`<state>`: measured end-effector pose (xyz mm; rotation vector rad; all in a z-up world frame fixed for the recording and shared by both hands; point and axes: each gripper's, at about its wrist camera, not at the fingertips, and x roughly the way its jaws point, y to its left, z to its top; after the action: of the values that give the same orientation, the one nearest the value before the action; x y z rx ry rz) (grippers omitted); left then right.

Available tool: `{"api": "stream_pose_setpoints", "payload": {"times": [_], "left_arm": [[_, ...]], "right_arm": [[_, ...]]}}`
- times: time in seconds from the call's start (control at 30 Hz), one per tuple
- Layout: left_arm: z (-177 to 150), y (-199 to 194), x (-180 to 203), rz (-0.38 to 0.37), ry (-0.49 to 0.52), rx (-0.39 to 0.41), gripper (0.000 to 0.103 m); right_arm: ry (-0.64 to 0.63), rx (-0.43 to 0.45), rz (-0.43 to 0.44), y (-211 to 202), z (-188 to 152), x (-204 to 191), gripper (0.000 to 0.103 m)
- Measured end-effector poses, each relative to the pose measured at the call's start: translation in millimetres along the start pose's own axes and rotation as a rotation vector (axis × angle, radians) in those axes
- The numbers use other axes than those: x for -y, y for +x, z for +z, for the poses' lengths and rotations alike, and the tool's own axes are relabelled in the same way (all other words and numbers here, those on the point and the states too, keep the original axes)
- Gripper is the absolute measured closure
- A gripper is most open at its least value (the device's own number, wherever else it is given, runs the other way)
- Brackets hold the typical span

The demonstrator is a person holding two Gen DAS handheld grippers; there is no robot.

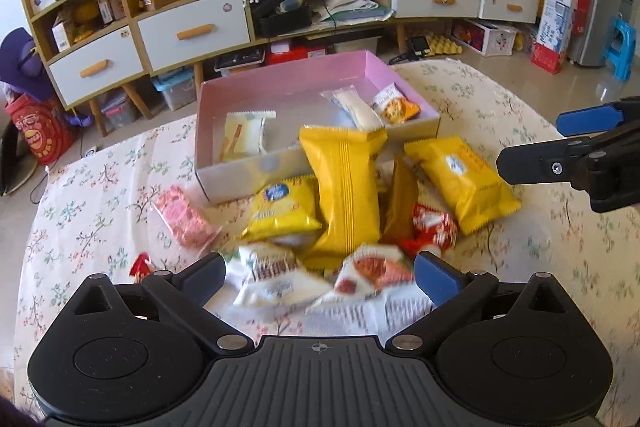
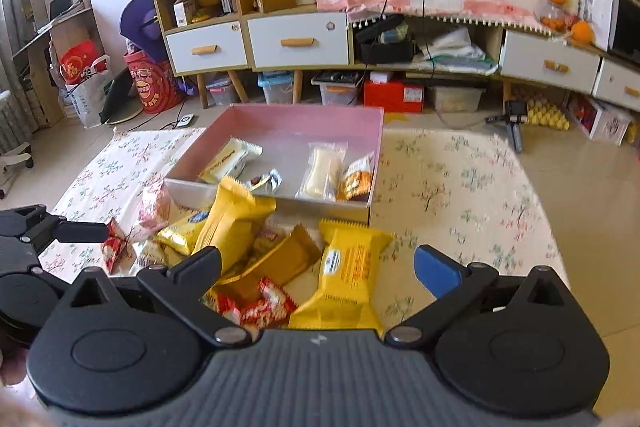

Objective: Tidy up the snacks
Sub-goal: 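Move both tools back toward the remaining snack pile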

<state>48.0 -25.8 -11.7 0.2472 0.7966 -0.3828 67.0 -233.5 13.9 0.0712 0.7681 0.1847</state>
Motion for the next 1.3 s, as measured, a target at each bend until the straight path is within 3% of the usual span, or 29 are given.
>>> {"api": "stream_pose_setpoints", "payload": {"times": [0.47,1.07,1.3], "left_arm": [[-35,3,8,-0.074,0.075,-0.003,0.002],[-39,21,19,-0.125,-0.018,0.118,0.004],[-37,21,18,-0.143,-0.029,0.143,0.015]], "right_arm": [[-0.173,-0.051,0.014,7,-34,-4,0.0],[0.036,-0.08,-0.042,41,-28,26,0.0],[0.096,-0.099,-0.057,57,-25,30,0.0]]}}
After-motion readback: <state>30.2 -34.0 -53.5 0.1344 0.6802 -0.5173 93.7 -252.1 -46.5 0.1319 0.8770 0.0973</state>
